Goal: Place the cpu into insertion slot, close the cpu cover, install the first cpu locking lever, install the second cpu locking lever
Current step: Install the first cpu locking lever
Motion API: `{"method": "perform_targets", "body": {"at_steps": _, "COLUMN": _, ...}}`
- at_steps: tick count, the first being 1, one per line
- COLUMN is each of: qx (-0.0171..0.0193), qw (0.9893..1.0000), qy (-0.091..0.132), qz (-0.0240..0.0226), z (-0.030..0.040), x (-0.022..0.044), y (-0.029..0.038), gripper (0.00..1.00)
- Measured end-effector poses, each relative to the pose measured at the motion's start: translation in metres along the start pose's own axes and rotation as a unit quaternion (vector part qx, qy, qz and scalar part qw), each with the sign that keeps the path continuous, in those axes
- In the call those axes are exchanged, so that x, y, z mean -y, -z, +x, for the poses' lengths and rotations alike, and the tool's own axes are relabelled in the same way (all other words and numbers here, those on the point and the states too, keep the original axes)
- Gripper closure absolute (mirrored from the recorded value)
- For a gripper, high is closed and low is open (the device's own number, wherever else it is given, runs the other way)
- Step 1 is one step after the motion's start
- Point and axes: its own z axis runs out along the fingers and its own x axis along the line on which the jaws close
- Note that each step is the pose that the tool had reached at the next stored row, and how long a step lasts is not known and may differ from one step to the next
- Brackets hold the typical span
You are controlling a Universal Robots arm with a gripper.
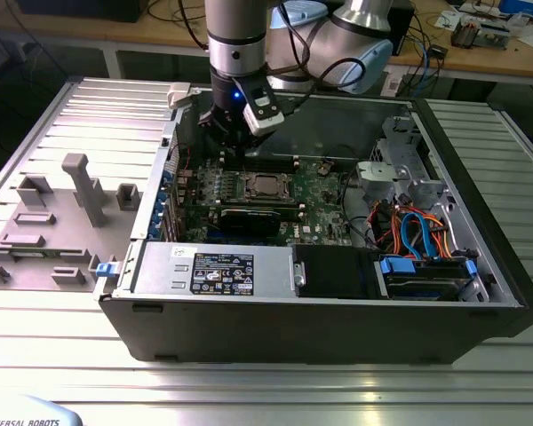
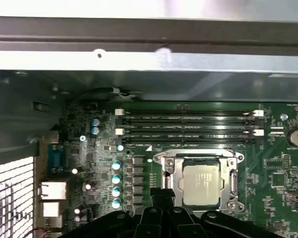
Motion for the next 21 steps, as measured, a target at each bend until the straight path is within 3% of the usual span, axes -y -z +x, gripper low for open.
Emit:
{"method": "perform_targets", "body": {"at_steps": 5, "qx": -0.0001, "qw": 1.0000, "qy": 0.003, "qz": -0.0010, "z": 0.0118, "x": -0.0014, "y": 0.0002, "gripper": 0.89}}
{"method": "perform_targets", "body": {"at_steps": 14, "qx": -0.0002, "qw": 1.0000, "qy": 0.006, "qz": -0.0018, "z": 0.0164, "x": -0.0157, "y": 0.0000, "gripper": 0.89}}
{"method": "perform_targets", "body": {"at_steps": 19, "qx": -0.0003, "qw": 0.9999, "qy": 0.012, "qz": -0.0021, "z": 0.0163, "x": -0.0265, "y": -0.0004, "gripper": 0.89}}
{"method": "perform_targets", "body": {"at_steps": 21, "qx": -0.0003, "qw": 0.9999, "qy": 0.012, "qz": -0.0021, "z": 0.0156, "x": -0.0276, "y": -0.0005, "gripper": 0.89}}
